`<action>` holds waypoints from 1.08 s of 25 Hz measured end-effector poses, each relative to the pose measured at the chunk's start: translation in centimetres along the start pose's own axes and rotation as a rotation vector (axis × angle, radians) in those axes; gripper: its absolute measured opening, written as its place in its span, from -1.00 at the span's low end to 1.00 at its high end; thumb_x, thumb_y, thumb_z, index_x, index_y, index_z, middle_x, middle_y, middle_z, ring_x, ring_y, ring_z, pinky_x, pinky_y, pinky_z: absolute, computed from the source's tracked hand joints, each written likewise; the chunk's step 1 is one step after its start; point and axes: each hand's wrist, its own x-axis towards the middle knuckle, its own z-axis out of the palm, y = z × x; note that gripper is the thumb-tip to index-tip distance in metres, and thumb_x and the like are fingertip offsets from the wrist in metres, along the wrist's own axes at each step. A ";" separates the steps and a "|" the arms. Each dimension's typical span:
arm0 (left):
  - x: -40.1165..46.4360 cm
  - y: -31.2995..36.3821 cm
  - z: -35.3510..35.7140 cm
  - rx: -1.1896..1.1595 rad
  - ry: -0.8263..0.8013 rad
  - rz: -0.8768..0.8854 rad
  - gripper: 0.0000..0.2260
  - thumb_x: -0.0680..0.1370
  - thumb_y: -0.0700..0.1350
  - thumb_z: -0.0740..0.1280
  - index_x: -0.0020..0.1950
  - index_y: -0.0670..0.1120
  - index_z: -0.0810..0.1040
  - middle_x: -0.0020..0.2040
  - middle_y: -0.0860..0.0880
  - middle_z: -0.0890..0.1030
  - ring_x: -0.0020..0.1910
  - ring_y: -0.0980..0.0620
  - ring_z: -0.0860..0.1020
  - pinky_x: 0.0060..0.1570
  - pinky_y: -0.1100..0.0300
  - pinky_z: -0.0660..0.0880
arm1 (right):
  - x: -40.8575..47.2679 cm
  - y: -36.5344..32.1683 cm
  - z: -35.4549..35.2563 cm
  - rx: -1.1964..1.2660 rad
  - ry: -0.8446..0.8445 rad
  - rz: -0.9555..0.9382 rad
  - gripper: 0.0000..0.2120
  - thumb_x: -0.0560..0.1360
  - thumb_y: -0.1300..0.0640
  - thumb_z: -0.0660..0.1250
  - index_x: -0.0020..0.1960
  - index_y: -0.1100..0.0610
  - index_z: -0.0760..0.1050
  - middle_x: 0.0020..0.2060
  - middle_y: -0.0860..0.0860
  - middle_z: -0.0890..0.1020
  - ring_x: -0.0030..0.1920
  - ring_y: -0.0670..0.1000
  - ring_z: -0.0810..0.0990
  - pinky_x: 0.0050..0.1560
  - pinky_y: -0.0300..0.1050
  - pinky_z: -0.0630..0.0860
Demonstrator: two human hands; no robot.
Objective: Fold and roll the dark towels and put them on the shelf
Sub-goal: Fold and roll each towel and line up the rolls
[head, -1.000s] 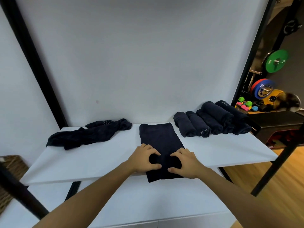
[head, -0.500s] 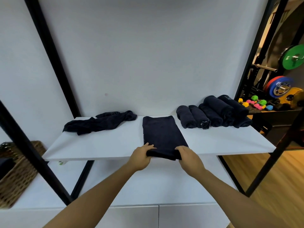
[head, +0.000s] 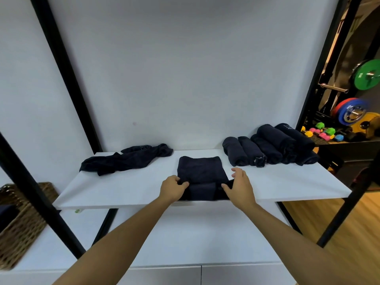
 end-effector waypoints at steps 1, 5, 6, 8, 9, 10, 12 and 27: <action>0.2 -0.2 0.3 -0.018 0.031 -0.021 -0.76 0.51 0.01 0.42 0.00 -0.10 0.45 -0.14 0.00 0.55 -0.11 -0.01 0.54 -0.17 0.20 0.41 | -0.4 -0.1 0.3 -0.123 0.101 -0.112 -0.51 0.48 0.04 0.42 0.34 0.11 0.36 0.15 0.02 0.49 0.15 0.06 0.46 0.14 -0.05 0.42; 0.9 -0.5 0.9 0.024 0.088 0.042 -0.72 0.49 -0.07 0.43 0.06 -0.07 0.37 -0.03 -0.04 0.52 -0.15 0.03 0.52 -0.19 0.23 0.41 | -1.2 0.5 0.9 -0.356 -0.005 -0.563 -0.62 0.44 -0.14 0.34 0.21 -0.03 0.47 0.06 -0.09 0.51 0.08 0.00 0.47 0.16 -0.07 0.36; 1.0 -0.5 0.9 0.074 0.100 0.093 -0.76 0.49 -0.08 0.43 0.05 -0.05 0.40 0.01 -0.03 0.50 -0.14 0.05 0.51 -0.18 0.25 0.41 | -1.1 0.8 1.0 -0.375 -0.095 -0.587 -0.60 0.46 -0.14 0.33 0.26 -0.04 0.47 0.09 -0.08 0.52 0.11 0.00 0.49 0.18 -0.09 0.35; 1.0 -0.8 0.8 0.198 0.140 0.296 -0.88 0.52 -0.09 0.41 0.00 -0.02 0.51 0.06 0.02 0.48 -0.06 0.06 0.50 -0.06 0.24 0.46 | -0.6 0.9 1.2 -0.385 -0.206 -0.533 -0.61 0.54 -0.11 0.30 0.34 -0.04 0.45 0.15 -0.09 0.53 0.15 0.00 0.48 0.22 -0.13 0.31; 0.9 -0.9 0.6 0.248 0.145 0.440 -0.92 0.53 -0.05 0.40 -0.03 -0.01 0.57 0.04 0.05 0.50 -0.01 0.07 0.47 0.01 0.21 0.47 | -0.3 0.8 1.3 -0.389 -0.232 -0.501 -0.64 0.57 -0.08 0.27 0.34 -0.04 0.45 0.16 -0.10 0.53 0.16 0.00 0.47 0.23 -0.15 0.29; 0.7 -1.0 0.3 0.297 0.109 0.560 -0.87 0.53 0.05 0.38 -0.03 0.01 0.60 0.02 0.09 0.53 0.03 0.09 0.44 0.08 0.19 0.45 | 0.0 0.6 1.4 -0.401 -0.247 -0.484 -0.67 0.60 -0.06 0.23 0.34 -0.03 0.45 0.17 -0.10 0.52 0.16 -0.01 0.45 0.22 -0.15 0.28; 0.4 -1.4 -0.5 0.441 -0.035 0.677 -0.60 0.47 0.33 0.27 0.06 0.06 0.61 0.02 0.16 0.57 0.07 0.14 0.40 0.14 0.18 0.36 | 0.9 -0.1 1.4 -0.411 -0.313 -0.432 -0.71 0.63 -0.01 0.18 0.33 -0.01 0.45 0.17 -0.10 0.51 0.16 -0.01 0.41 0.21 -0.12 0.25; 6.3 0.4 -0.8 0.273 -0.346 0.314 -0.83 0.65 -0.17 0.12 -0.04 -0.02 0.48 -0.11 0.03 0.58 -0.14 0.03 0.51 -0.17 0.24 0.40 | 1.6 -1.4 3.7 -0.534 -0.144 -0.631 -0.56 0.37 -0.12 0.43 0.20 -0.04 0.53 0.08 -0.09 0.56 0.05 -0.01 0.53 0.06 -0.09 0.47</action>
